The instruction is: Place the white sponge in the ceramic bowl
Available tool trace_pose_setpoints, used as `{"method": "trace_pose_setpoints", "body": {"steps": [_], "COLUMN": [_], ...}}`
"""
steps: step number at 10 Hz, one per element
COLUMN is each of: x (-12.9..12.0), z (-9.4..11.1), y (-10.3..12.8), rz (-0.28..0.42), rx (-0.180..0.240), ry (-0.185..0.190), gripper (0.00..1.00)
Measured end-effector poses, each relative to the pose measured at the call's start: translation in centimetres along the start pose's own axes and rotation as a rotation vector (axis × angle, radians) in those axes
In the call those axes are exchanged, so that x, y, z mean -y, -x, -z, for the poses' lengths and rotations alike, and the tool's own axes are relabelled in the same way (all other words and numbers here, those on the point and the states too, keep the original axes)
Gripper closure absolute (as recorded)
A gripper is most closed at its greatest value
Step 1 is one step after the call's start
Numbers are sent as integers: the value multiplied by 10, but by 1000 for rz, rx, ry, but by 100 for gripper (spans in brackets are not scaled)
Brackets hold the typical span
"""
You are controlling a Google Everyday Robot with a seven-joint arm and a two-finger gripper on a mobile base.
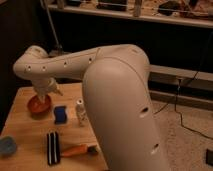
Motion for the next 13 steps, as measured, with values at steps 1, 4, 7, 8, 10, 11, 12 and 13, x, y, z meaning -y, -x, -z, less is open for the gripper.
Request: {"method": "trace_pose_setpoints", "body": {"steps": [1, 4, 7, 8, 10, 11, 12, 13], "x": [-3, -10, -12, -10, -8, -7, -6, -5], "z": [-11, -47, -75, -83, -96, -103, -108, -113], "y": [-3, -10, -6, -4, -4, -5, -5, -6], "rz": [15, 71, 112, 112, 103, 98, 96, 97], "rx": [-8, -36, -43, -49, -76, -91, -102, -115], "ry": [-2, -11, -11, -8, 19, 33, 44, 50], "gripper": [35, 35, 35, 35, 35, 35, 35, 35]}}
